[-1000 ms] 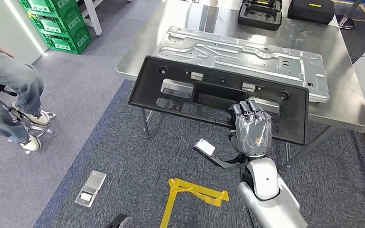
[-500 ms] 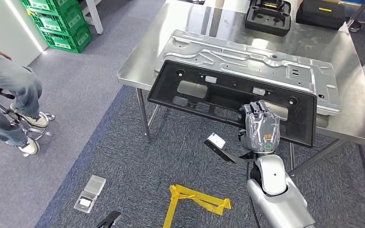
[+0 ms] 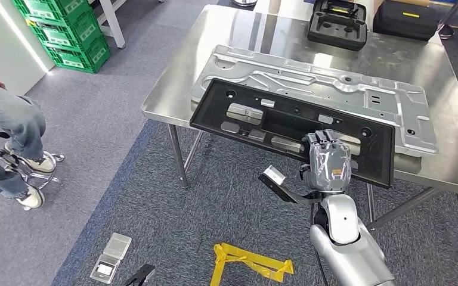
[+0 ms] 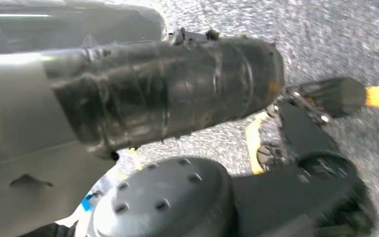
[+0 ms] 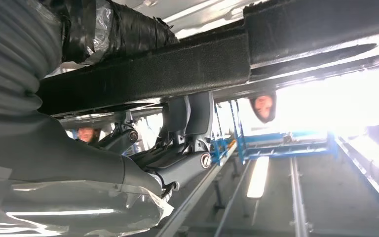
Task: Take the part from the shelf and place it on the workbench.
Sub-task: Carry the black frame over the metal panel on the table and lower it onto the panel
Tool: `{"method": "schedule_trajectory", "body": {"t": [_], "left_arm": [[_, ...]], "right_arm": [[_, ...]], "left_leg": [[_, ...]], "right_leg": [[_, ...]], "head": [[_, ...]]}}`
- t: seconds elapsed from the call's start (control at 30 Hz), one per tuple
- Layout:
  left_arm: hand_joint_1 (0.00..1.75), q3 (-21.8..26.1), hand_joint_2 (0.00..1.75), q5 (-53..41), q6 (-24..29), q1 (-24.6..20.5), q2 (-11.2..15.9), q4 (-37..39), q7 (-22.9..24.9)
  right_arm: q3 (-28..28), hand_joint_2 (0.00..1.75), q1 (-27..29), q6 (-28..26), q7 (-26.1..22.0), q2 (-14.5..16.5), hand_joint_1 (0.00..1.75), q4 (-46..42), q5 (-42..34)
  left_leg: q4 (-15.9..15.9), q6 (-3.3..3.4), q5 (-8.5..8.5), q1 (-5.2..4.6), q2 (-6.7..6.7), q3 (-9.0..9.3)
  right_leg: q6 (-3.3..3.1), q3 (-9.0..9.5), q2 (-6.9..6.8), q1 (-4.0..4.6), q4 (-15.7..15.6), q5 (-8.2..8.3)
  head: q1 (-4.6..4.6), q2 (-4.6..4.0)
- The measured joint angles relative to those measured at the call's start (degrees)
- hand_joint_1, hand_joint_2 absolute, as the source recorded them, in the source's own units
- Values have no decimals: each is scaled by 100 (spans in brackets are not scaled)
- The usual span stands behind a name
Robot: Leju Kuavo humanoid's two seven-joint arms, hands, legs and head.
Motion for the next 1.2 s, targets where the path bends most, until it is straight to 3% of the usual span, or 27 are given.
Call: {"method": "schedule_trajectory", "body": {"t": [0.07,0.1,0.2,0.27,0.4,0.47,0.5,0.57,0.6,0.63,0.7,0.8,0.83,0.87,0.93,0.97,1.03,1.1,1.17,1.2], "left_arm": [[0,-10,0,1,5,8,-19,-1,-18],[0,-13,0,2,7,5,-40,-1,-26],[0,-14,0,8,9,-6,-96,1,-26],[0,-14,0,10,8,6,-105,4,-26],[0,-14,0,11,7,13,-105,5,-26],[0,-15,0,12,6,21,-105,5,-26],[0,-16,0,13,3,22,-105,5,-26],[0,-27,0,22,-11,21,-134,5,-26],[0,-33,0,27,-17,15,-149,5,-28],[0,-39,0,33,-21,8,-164,5,-31],[0,-40,0,38,-20,-11,-164,5,-28],[0,-41,0,50,-18,-10,-132,5,-20],[0,-44,0,53,-18,0,-109,5,-21],[0,-47,0,54,-19,9,-85,5,-22],[0,-56,0,55,-19,19,-50,5,-25],[0,-60,0,56,-20,22,-41,5,-24],[0,-65,0,59,-23,27,-37,5,-16],[0,-68,0,61,-24,38,-38,7,-21],[0,-70,0,61,-22,38,-75,8,-31],[0,-70,0,62,-20,32,-99,8,-28]], "right_arm": [[-10,175,4,53,1,-5,175,11,-102],[-17,175,-2,82,2,-9,175,15,-155],[-32,175,6,134,3,-16,175,36,-253],[-32,175,35,145,3,-17,175,61,-280],[-32,175,47,147,3,-17,175,72,-284],[-32,175,52,149,3,-23,175,83,-292],[-32,175,52,151,3,-29,175,90,-304],[-33,175,22,169,3,-45,175,98,-337],[-34,175,8,181,3,-51,175,99,-355],[-36,175,-6,194,3,-57,175,99,-368],[-39,175,-19,207,7,-58,175,103,-380],[-32,175,-3,220,8,-40,175,117,-384],[-29,175,18,223,8,-37,175,127,-388],[-28,175,34,223,8,-37,175,136,-394],[-27,175,40,223,8,-35,175,146,-414],[-27,175,37,224,8,-33,175,149,-427],[-26,175,36,229,9,-27,175,154,-448],[-25,175,39,243,13,-20,175,158,-474],[-27,175,28,291,28,-17,175,158,-546],[-29,175,15,322,36,-17,175,157,-592]], "left_leg": [[24,81,-4,7,-3,39],[13,108,-17,13,-11,73],[-30,162,-100,12,-24,190],[-37,176,-163,0,-27,263],[-38,183,-189,-7,-29,297],[-41,189,-227,-26,-34,351],[-50,194,-261,-50,-39,406],[-190,149,-289,-88,-36,639],[-273,116,-298,-102,-31,757],[-314,81,-308,-104,-17,850],[3,59,-453,-111,-1,739],[1029,9,-870,-100,8,84],[1174,-26,-903,-90,9,-74],[1106,-66,-800,-77,12,-132],[514,-159,-285,-30,15,-22],[212,-186,-118,-16,3,35],[-26,-98,-25,-13,-21,100],[13,66,-74,-19,-29,124],[9,141,-96,-3,-32,172],[-6,163,-109,7,-38,211]], "right_leg": [[40,-89,-6,-7,149,-19],[68,-226,-19,-15,365,-30],[144,-1000,-51,-38,1477,-270],[150,-1361,-53,-44,1899,-431],[142,-1447,-53,-43,1953,-437],[104,-1438,-52,-36,1769,-281],[40,-1369,-52,-12,1474,-60],[-273,-963,-57,147,426,498],[-416,-719,-66,207,-53,713],[-506,-501,-76,246,-381,814],[-493,-296,-88,203,-535,831],[-434,-169,-71,175,-554,727],[-404,-133,-61,163,-533,673],[-367,-100,-51,143,-492,609],[-272,-52,-36,87,-345,448],[-219,-51,-28,66,-234,355],[-141,-96,-11,57,-46,207],[-91,-133,7,61,49,116],[-39,-252,-1,53,269,72],[-2,-412,-13,40,536,25]], "head": [[21,0],[28,0],[38,0],[40,0],[43,0],[43,0],[43,0],[33,0],[27,0],[21,0],[15,0],[10,0],[11,0],[14,0],[11,0],[6,0],[3,0],[8,0],[21,0],[26,0]]}}
